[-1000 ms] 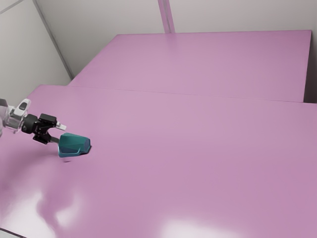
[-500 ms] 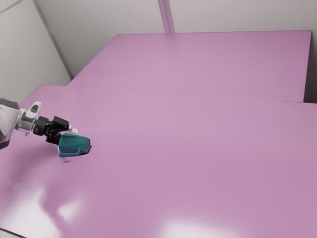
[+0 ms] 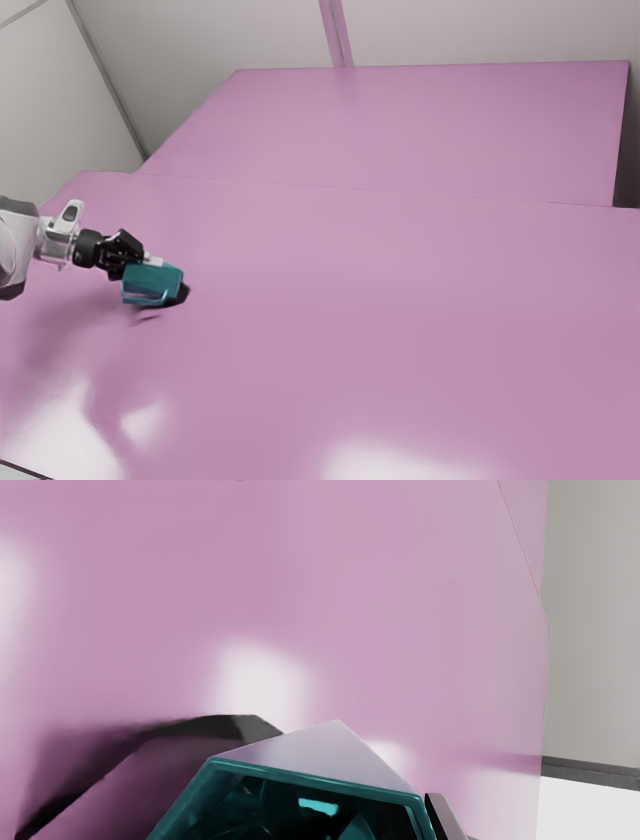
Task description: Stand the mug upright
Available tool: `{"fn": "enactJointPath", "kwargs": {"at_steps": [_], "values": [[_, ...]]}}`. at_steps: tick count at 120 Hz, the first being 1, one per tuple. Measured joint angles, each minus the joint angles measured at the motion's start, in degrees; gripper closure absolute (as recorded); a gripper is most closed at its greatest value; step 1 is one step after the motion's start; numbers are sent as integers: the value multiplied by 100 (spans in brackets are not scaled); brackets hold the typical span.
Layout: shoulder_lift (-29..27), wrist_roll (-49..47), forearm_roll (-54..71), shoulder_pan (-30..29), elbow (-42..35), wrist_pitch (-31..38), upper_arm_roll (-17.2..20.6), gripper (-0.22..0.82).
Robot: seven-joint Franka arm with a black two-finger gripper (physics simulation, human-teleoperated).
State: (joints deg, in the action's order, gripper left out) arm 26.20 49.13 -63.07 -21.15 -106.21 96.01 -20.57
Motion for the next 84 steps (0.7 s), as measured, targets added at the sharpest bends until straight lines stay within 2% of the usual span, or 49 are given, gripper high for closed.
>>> {"fn": "enactJointPath", "kwargs": {"at_steps": [15,26,36,54,72,84], "values": [[-54,-13,197,119,488,-43,186,74],[-93,-37,1107,308,1288,5,454,75],[-106,-57,2023,576,1589,218,588,75],[-29,-191,3612,1032,1638,934,798,75],[81,-523,5109,1139,1428,1903,1163,75],[87,-794,5740,1165,1215,2459,1255,75]]}}
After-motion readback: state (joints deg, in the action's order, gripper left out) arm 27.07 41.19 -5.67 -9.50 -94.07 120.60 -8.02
